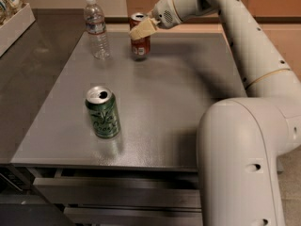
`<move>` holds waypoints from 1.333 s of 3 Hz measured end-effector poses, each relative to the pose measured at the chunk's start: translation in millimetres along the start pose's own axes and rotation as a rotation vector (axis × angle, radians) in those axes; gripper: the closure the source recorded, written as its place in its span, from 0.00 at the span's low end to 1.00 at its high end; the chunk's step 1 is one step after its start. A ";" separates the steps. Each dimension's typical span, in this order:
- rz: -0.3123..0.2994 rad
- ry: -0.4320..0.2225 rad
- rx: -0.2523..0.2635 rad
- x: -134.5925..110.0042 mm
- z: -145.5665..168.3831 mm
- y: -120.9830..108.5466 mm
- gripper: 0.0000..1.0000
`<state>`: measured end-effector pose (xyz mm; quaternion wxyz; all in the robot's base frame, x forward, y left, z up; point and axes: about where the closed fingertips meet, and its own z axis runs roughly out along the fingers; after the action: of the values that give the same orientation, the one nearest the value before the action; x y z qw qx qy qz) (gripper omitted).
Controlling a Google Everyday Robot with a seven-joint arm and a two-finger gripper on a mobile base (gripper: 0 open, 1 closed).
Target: Move coke can near water bottle
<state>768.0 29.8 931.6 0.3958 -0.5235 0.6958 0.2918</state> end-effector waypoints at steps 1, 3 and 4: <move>-0.011 0.008 -0.032 -2.4 12.9 5.5 0.82; -0.004 0.022 -0.061 7.0 26.6 4.6 0.35; -0.004 0.022 -0.066 7.3 30.6 5.3 0.12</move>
Offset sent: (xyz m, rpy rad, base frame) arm 0.0023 0.0163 -0.0182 -0.0244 0.0416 0.0562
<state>769.5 52.8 909.5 0.3710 -0.5408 0.6892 0.3081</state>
